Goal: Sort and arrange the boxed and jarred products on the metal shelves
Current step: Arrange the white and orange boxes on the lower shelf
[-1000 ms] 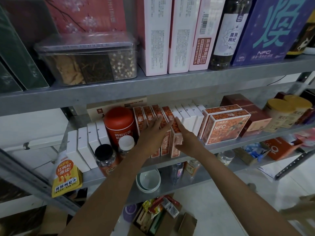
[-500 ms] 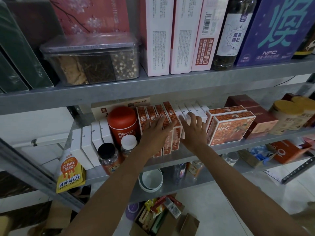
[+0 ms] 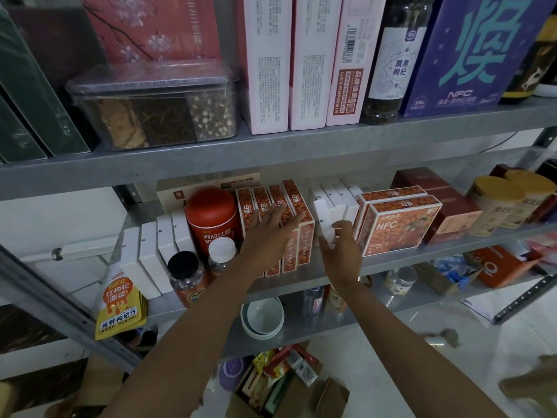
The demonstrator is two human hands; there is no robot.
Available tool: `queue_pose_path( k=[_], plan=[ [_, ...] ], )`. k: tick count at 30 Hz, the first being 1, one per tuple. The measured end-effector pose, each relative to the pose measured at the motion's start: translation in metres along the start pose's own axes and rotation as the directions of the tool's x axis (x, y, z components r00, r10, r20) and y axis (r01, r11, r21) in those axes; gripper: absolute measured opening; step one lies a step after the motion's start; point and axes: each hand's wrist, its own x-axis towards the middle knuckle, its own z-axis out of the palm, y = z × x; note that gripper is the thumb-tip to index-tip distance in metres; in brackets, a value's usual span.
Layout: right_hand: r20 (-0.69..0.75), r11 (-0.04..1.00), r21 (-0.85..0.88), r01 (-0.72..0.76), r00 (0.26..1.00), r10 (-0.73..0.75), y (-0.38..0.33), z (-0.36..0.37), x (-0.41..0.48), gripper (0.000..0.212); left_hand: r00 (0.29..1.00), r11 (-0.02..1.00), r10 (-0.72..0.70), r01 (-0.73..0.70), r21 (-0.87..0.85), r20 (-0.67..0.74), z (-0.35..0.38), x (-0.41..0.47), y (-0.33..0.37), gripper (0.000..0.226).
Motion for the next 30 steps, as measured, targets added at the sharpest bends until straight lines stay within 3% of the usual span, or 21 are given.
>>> queue_pose_path(
  k=[3, 9, 11, 13, 15, 17, 19, 23, 26, 30],
  plan=[
    [-0.068, 0.999, 0.042, -0.004, 0.998, 0.007, 0.004, -0.012, -0.013, 0.042, 1.0, 1.0, 0.001, -0.001, -0.015, -0.009, -0.002, -0.002, 0.0, 0.08],
    [-0.173, 0.947, 0.318, -0.046, 0.979, 0.106, 0.016, -0.055, -0.044, 0.031, 1.0, 1.0, 0.0, 0.0, -0.012, 0.018, -0.01, -0.005, 0.003, 0.069],
    [-0.182, 0.935, 0.348, -0.065, 0.974, 0.135, 0.02, -0.073, -0.044, 0.03, 0.998, 0.999, -0.009, 0.007, -0.035, -0.06, -0.012, -0.009, 0.008, 0.064],
    [-0.186, 0.921, 0.382, -0.07, 0.971, 0.151, 0.024, -0.093, -0.04, 0.029, 0.967, 0.99, -0.018, -0.02, -0.143, -0.256, -0.009, -0.019, 0.022, 0.059],
    [-0.168, 0.902, 0.424, -0.081, 0.972, 0.166, 0.026, -0.112, -0.036, 0.027, 0.941, 0.932, -0.047, -0.08, -0.353, -0.336, -0.003, -0.033, 0.046, 0.063],
    [-0.138, 0.883, 0.459, -0.092, 0.975, 0.173, 0.028, -0.128, -0.035, 0.025, 0.973, 0.798, -0.065, -0.084, -0.597, -0.223, 0.004, -0.048, 0.073, 0.083],
    [-0.116, 0.862, 0.499, -0.088, 0.979, 0.167, 0.029, -0.139, -0.036, 0.024, 0.994, 0.685, -0.042, -0.046, -0.727, -0.103, 0.011, -0.061, 0.095, 0.106],
    [-0.083, 0.804, 0.584, -0.112, 0.977, 0.197, 0.03, -0.153, -0.036, 0.021, 0.975, 0.613, -0.141, -0.049, -0.788, -0.171, 0.014, -0.081, 0.124, 0.107],
    [-0.048, 0.769, 0.618, -0.163, 0.969, 0.244, 0.029, -0.157, -0.039, 0.016, 0.94, 0.657, -0.201, -0.078, -0.75, -0.274, 0.01, -0.092, 0.137, 0.103],
    [0.184, 0.601, 0.742, -0.295, 0.953, 0.24, 0.03, -0.155, -0.045, 0.029, 0.942, 0.677, -0.212, -0.051, -0.734, -0.262, 0.0, -0.103, 0.142, 0.104]
  ],
)
